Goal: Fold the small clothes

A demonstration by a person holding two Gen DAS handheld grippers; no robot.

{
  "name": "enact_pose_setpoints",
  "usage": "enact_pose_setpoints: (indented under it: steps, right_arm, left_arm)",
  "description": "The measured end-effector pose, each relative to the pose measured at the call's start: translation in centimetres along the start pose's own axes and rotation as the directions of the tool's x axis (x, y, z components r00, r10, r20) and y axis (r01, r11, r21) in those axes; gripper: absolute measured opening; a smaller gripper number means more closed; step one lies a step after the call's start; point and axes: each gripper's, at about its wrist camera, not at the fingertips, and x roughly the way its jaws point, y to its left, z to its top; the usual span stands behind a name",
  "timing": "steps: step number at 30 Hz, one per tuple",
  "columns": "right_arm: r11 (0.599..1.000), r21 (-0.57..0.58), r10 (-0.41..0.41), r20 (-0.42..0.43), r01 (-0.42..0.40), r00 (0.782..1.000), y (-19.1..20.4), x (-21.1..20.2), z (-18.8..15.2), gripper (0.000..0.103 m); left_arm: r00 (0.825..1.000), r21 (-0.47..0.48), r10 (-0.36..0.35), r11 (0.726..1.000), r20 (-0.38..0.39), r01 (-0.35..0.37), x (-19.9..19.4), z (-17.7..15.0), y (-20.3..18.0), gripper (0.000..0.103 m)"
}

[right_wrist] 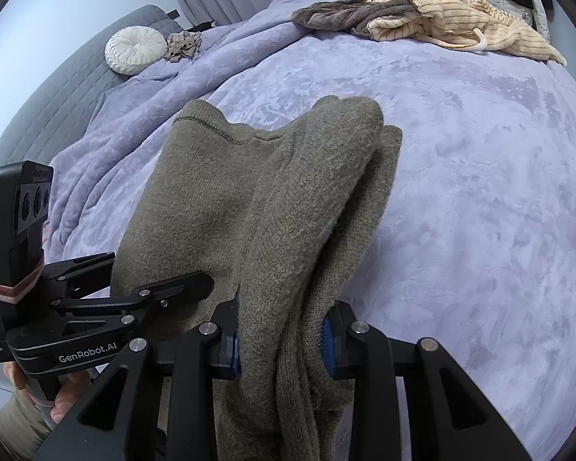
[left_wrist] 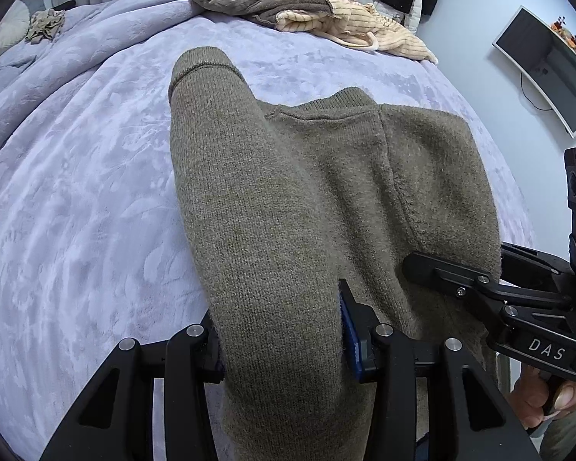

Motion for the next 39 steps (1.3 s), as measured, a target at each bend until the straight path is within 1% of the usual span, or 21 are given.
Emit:
enact_pose_setpoints:
  steps: [6,16,29,39]
  right_arm:
    - [1.000,-0.013,0.000,-0.011,0.000,1.000,1.0,0.0,-1.3,0.033]
    - [1.000,-0.018,0.005,-0.029,-0.005,1.000,1.6,0.5,-2.6,0.033]
    - [1.000,-0.018,0.015,-0.066,-0.017,0.998,1.6,2.2,-3.6,0.033]
    - [1.000,-0.019,0.017,-0.070,-0.019,0.997,1.5,2.8,-3.7,0.033]
  left_arm:
    - [1.000,-0.002,0.009,1.000,-0.003,-0.009,-0.3,-1.5,0.2,0.046]
    - [1.000,-0.012,0.013,1.000,-0.015,-0.013,-0.2,-3.3,0.8,0.046]
    - [0.999,-0.036,0.013,0.999,-0.043,-0.014,1.0,-4.6,1.6,0.046]
    - [0.999,-0.038,0.005,0.999,-0.049,-0.006,1.7,-4.8,2.1,0.047]
